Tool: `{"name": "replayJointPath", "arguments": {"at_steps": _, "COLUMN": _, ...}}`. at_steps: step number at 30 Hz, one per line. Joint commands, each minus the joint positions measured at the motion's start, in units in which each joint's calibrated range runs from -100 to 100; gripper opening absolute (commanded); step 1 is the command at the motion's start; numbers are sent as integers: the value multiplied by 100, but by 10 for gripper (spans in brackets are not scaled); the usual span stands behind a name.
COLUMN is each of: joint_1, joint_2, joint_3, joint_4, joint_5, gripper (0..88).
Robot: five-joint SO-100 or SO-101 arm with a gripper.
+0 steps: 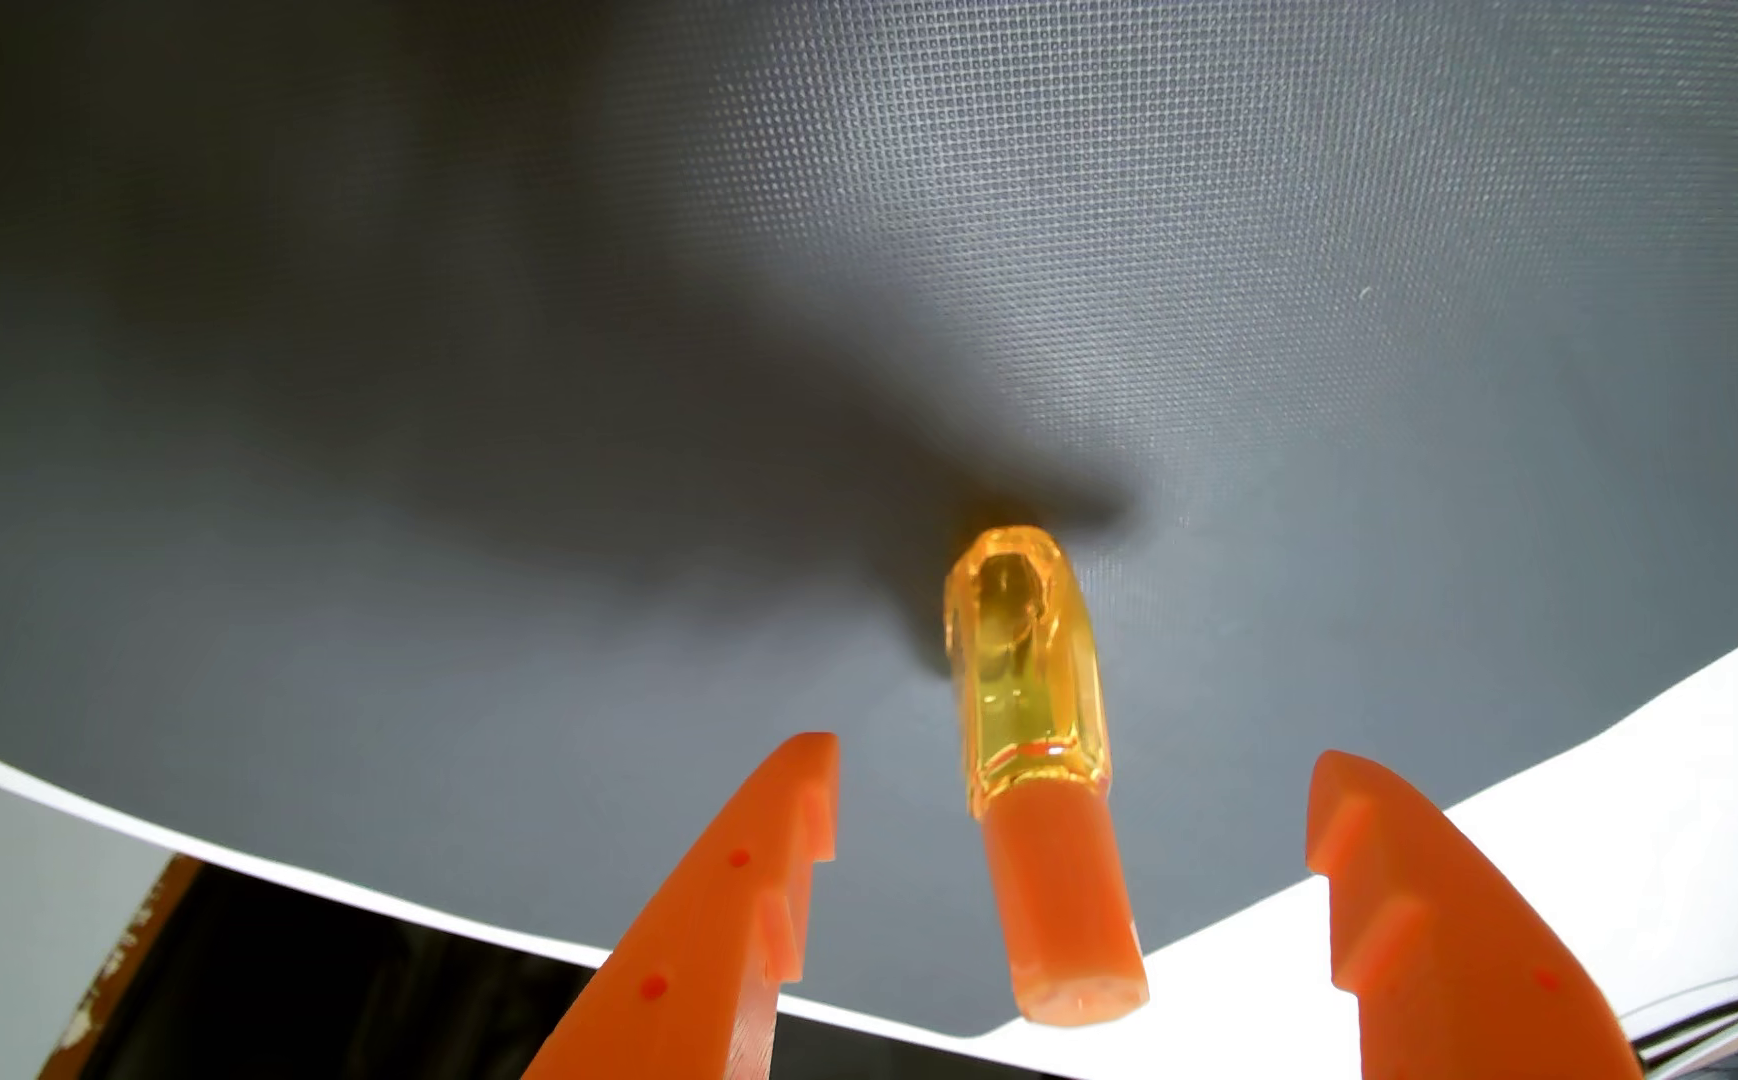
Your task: Grab the eyedrops
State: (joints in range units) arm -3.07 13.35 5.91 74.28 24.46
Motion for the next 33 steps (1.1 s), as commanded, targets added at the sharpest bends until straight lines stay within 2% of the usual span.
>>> {"name": "replayJointPath", "arguments": {"at_steps": 1, "joint_1": -34, "joint_2": 155, "joint_3": -281, "joint_4": -327, "joint_5": 7, "gripper": 261}}
{"name": "replayJointPath", "arguments": {"at_steps": 17, "joint_1": 141, "joint_2": 962, "joint_3": -839, "joint_4": -275, "joint_5": -198, "gripper": 255}}
{"name": "replayJointPath", "arguments": {"at_steps": 24, "joint_1": 133, "joint_2": 1234, "joint_3": -1154, "joint_4": -189, "joint_5": -239, "gripper": 159}}
{"name": "replayJointPath", "arguments": {"at_steps": 30, "joint_1": 116, "joint_2": 1242, "joint_3": -1181, "joint_4": -249, "joint_5": -297, "gripper": 29}}
{"name": "replayJointPath", "arguments": {"at_steps": 33, "joint_1": 116, "joint_2": 1242, "joint_3": -1181, "joint_4": -301, "joint_5": -297, "gripper": 9}}
